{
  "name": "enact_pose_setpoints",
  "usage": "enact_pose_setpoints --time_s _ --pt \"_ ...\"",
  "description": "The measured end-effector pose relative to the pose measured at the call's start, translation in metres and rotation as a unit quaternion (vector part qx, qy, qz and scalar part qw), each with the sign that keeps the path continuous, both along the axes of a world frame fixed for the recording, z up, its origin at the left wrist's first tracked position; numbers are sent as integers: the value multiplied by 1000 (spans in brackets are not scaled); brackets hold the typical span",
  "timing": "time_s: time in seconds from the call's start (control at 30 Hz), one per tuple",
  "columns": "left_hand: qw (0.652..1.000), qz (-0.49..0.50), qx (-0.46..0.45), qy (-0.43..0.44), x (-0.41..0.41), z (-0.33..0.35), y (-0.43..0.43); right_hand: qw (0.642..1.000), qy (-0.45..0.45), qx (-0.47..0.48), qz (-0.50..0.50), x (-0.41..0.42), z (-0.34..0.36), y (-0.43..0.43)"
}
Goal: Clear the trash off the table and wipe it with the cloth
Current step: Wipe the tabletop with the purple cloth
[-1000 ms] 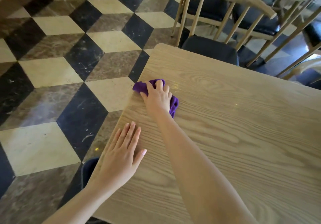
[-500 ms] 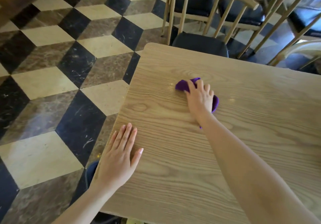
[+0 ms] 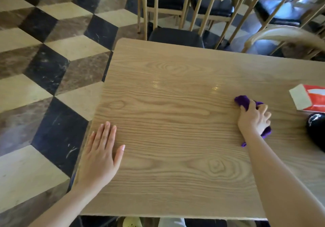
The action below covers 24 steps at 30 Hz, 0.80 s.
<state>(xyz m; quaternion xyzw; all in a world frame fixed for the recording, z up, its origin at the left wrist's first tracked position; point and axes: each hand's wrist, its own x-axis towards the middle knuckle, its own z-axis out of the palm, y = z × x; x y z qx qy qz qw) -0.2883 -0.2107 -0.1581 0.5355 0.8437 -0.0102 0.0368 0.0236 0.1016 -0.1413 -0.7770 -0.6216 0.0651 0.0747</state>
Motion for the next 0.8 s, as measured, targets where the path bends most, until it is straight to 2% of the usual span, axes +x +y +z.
enact_pose_setpoints --time_s 0.13,0.33,0.53,0.63,0.8 --pt "1000 -2 7 12 3 2 0 1000 19 2 -15 -38 -3 -30" --pt "1000 3 25 1 5 6 -1 998 51 -6 39 -127 2 -77" --pt "999 8 38 -19 5 1 -1 982 109 -28 153 -236 6 -131" --pt "998 0 35 -49 -1 -2 0 972 144 -54 178 -265 11 -146" --pt "998 -14 33 -50 6 2 -40 936 144 -94 308 -295 12 -189"
